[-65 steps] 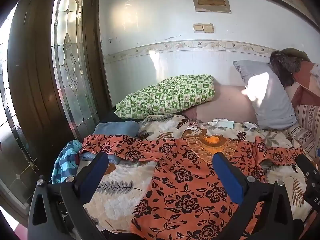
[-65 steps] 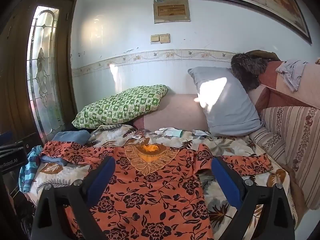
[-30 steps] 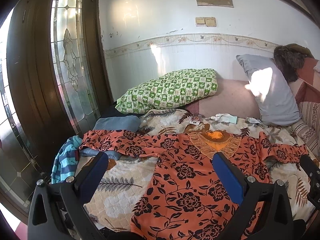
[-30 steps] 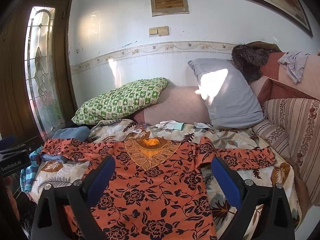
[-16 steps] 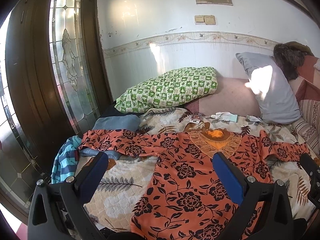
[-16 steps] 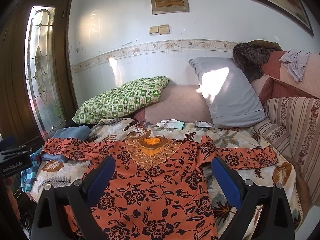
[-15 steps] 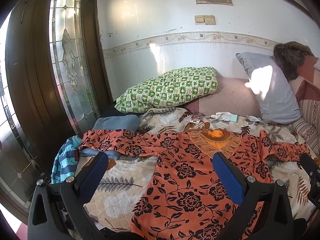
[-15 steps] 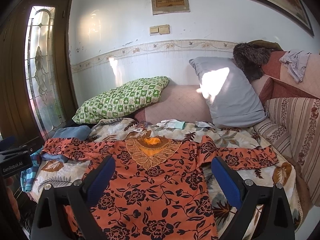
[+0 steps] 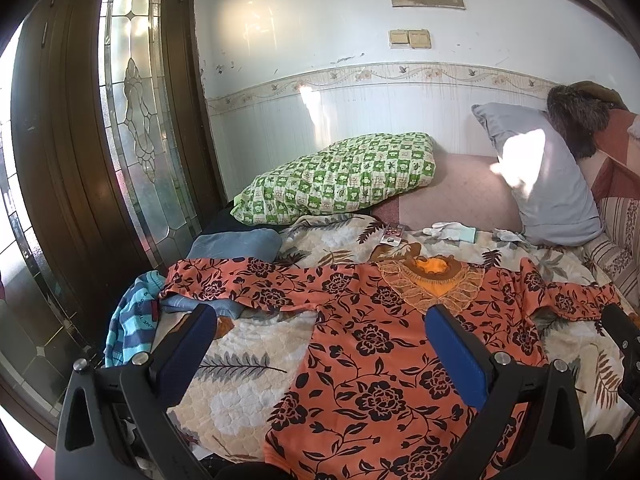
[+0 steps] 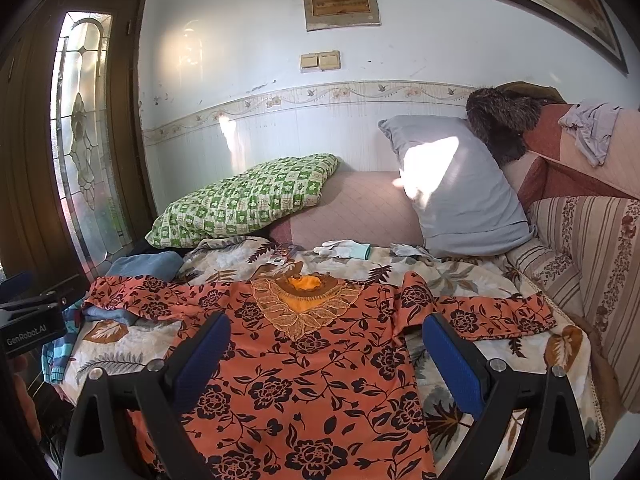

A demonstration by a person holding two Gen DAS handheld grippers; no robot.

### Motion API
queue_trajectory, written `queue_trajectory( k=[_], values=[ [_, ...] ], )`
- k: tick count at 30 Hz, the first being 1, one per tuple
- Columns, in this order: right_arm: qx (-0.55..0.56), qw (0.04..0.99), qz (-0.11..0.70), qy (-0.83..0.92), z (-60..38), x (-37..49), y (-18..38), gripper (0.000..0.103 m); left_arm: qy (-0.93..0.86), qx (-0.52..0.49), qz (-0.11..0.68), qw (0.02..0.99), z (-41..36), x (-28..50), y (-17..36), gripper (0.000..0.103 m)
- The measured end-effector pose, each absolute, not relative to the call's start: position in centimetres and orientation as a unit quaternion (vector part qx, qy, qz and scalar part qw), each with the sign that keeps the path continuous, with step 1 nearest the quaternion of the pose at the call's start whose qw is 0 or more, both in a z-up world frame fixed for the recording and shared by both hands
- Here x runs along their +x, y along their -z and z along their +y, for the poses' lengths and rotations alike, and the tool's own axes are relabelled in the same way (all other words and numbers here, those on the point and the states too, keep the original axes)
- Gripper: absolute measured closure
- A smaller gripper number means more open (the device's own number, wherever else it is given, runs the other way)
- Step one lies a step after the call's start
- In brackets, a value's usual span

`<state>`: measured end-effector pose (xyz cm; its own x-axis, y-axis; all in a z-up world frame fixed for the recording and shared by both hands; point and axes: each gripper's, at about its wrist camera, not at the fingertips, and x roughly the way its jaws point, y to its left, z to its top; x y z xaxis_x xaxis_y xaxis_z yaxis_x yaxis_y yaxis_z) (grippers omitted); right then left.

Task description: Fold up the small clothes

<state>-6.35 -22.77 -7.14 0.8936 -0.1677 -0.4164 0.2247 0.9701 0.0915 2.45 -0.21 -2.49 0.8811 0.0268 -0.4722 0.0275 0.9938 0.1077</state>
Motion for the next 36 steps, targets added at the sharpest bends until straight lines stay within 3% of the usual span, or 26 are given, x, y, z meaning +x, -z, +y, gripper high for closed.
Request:
queue_trajectory(
  k=[31, 36],
  values=[
    [0.096, 0.964, 0.224, 0.109, -25.4, -4.4, 9.1, 0.005, 0.001, 0.068, 0.256, 0.964, 0.6, 2.7, 4.5, 0.000],
    [0.141, 0.955, 0.228, 0.129, -29.9, -4.8, 9.6, 0.005, 0.021, 0.067, 0.284, 0.956, -0.9, 5.3, 5.5, 0.000]
  ],
)
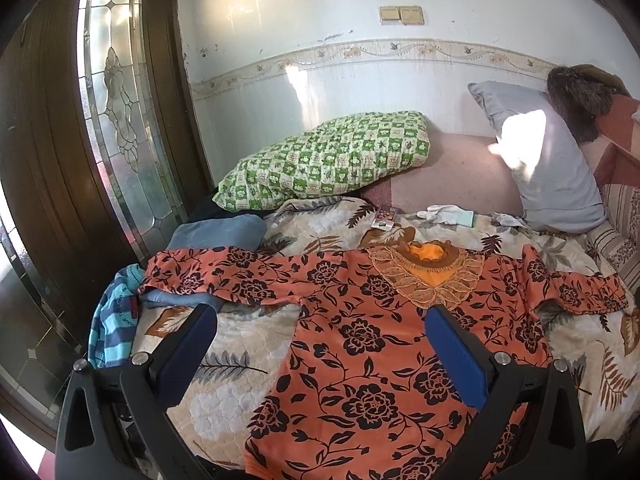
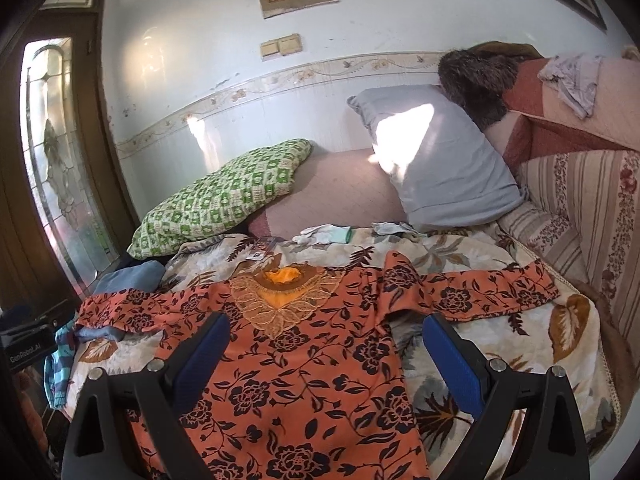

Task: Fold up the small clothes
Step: 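Grasp the orange shirt's sleeve cuff with the right gripper and lift it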

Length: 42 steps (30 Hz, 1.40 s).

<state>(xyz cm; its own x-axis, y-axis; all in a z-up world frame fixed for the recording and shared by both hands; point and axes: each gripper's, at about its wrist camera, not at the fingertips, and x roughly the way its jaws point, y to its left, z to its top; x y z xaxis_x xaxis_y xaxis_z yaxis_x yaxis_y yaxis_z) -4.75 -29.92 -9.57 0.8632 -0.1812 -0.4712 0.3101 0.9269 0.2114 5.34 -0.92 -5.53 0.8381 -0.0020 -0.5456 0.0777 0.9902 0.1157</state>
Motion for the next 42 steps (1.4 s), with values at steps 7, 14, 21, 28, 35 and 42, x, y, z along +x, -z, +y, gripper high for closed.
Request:
queue_trajectory(
  k=[7, 14, 21, 28, 35, 42],
  values=[
    [0.352, 0.891, 0.228, 0.175, -48.0, -7.3, 14.7, 0.005, 0.037, 0.048, 0.355, 0.933, -5.0, 13.3, 10.2, 0.000],
    [0.560, 0.787, 0.203, 0.162, -62.7, -6.9, 24.3, 0.005, 0.036, 0.045, 0.371, 0.927, -10.2, 20.0, 13.6, 0.000],
    [0.617, 0.729, 0.193, 0.225, -69.5, -2.1, 31.1, 0.033, 0.035, 0.045, 0.369, 0.928, -11.6, 23.1, 17.1, 0.000],
    [0.602, 0.713, 0.182, 0.311, -73.2, 0.0, 33.9, 0.042, 0.010, 0.060, 0.369, 0.927, -10.1, 25.1, 19.1, 0.000],
    [0.567, 0.729, 0.183, 0.336, -73.6, 2.0, 33.1, 0.094, -0.017, 0.054, 0.369, 0.928, -8.0, 26.3, 19.6, 0.000],
    [0.506, 0.807, 0.141, 0.271, -68.3, 5.0, 23.6, 0.095, -0.073, 0.026, 0.345, 0.935, -3.3, 27.2, 18.0, 0.000]
  ],
)
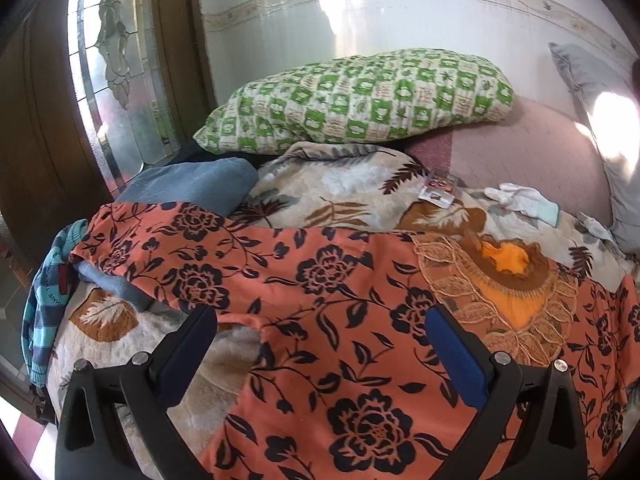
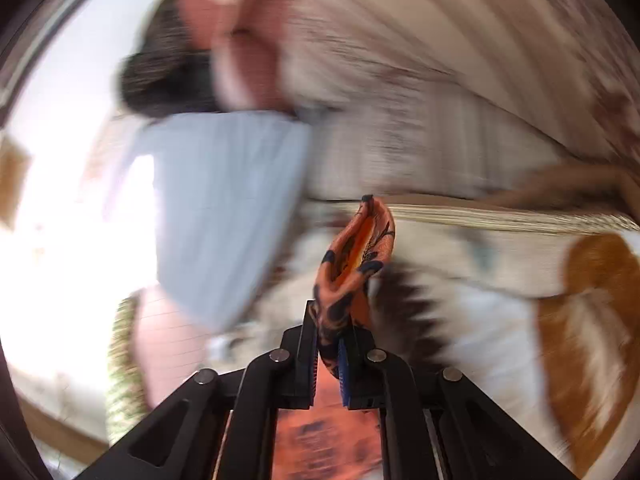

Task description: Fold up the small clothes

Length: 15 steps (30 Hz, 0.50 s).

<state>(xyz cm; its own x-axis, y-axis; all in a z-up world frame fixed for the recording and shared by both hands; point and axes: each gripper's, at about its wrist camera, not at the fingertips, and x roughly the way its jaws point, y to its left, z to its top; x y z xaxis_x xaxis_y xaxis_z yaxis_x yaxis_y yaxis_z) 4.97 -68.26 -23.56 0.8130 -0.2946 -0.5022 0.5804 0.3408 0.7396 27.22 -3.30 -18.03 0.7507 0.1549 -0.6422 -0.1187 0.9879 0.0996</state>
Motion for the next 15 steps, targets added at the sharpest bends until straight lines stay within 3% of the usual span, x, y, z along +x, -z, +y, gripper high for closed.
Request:
queue_trajectory(
  k=[9, 15],
  values=[
    [0.449, 0.879, 0.141, 0.078, -50.2, 17.0, 11.1, 0.094, -0.154, -0.034, 0.344, 0.926, 6.2, 28.4, 17.0, 0.000],
    [0.442, 0.877, 0.177, -0.059, -33.1, 25.5, 10.9, 0.094, -0.207, -0.050, 0.352, 0.911, 12.1, 28.9, 17.3, 0.000]
  ],
)
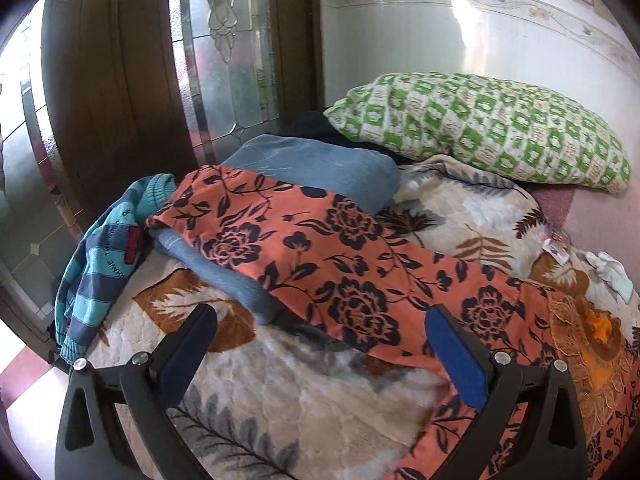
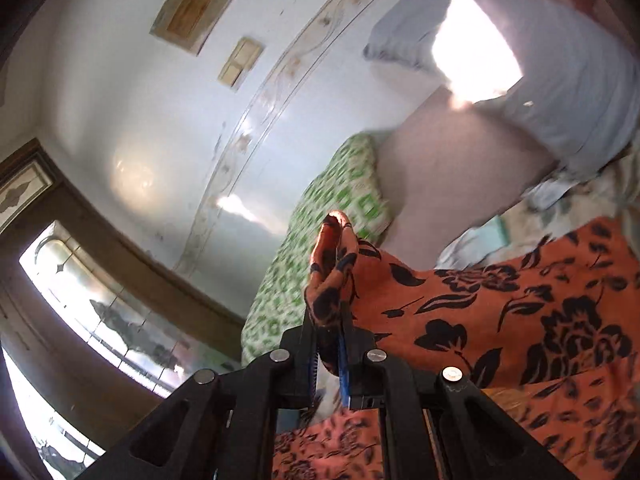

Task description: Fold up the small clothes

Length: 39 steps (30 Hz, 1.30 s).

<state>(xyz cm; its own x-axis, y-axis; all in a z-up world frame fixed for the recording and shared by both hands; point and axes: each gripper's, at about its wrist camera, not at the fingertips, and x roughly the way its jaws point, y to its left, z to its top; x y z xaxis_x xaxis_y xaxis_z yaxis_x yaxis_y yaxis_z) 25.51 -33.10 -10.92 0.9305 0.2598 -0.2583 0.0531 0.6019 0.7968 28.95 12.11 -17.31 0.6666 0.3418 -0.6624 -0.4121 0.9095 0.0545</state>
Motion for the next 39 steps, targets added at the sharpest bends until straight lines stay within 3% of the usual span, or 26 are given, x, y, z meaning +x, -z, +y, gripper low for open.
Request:
queue_trajectory(
  k=[4, 7, 8, 10, 11, 16, 22, 26, 32, 35, 39],
  values=[
    [0.452, 0.851, 0.241, -0.117, -21.9, 30.2, 16.0, 0.093, -0.233, -0.073, 0.366, 0.898, 15.4, 29.4, 17.8, 0.000],
    [0.477, 0.809, 0.312, -0.147, -15.2, 33.0, 22.1, 0.084, -0.251, -0.087, 0.375, 0.888, 17.5, 29.4, 18.2, 0.000],
    [0.483, 0.791, 0.341, -0.156, -13.5, 34.2, 24.1, 0.077, -0.256, -0.091, 0.377, 0.886, 18.0, 29.4, 18.3, 0.000],
    [0.487, 0.764, 0.387, -0.173, -10.8, 35.6, 27.4, 0.026, -0.260, -0.097, 0.380, 0.882, 18.9, 29.5, 18.5, 0.000],
    [0.485, 0.756, 0.401, -0.183, -10.0, 36.0, 28.4, 0.025, -0.261, -0.099, 0.382, 0.881, 19.0, 29.5, 18.7, 0.000],
    [0.395, 0.806, 0.397, -0.194, -10.0, 34.7, 26.8, 0.025, -0.251, -0.109, 0.391, 0.879, 19.2, 30.0, 18.9, 0.000],
    [0.295, 0.874, 0.374, -0.097, -19.9, 29.9, 22.4, 0.025, -0.268, -0.149, 0.424, 0.852, 21.1, 31.1, 20.5, 0.000],
    [0.235, 0.886, 0.399, -0.022, -26.0, 26.8, 23.9, 0.025, -0.268, -0.172, 0.432, 0.844, 21.8, 31.0, 21.1, 0.000],
    [0.240, 0.857, 0.450, 0.076, -35.1, 26.3, 30.5, 0.026, -0.267, -0.165, 0.433, 0.845, 21.5, 31.2, 21.7, 0.000],
    [0.247, 0.849, 0.455, 0.105, -38.6, 26.9, 33.4, 0.042, -0.273, -0.166, 0.439, 0.840, 21.5, 31.5, 22.2, 0.000],
    [0.213, 0.857, 0.446, 0.147, -40.2, 28.3, 33.1, 0.059, -0.243, -0.173, 0.450, 0.842, 19.9, 32.0, 22.8, 0.000]
  ],
)
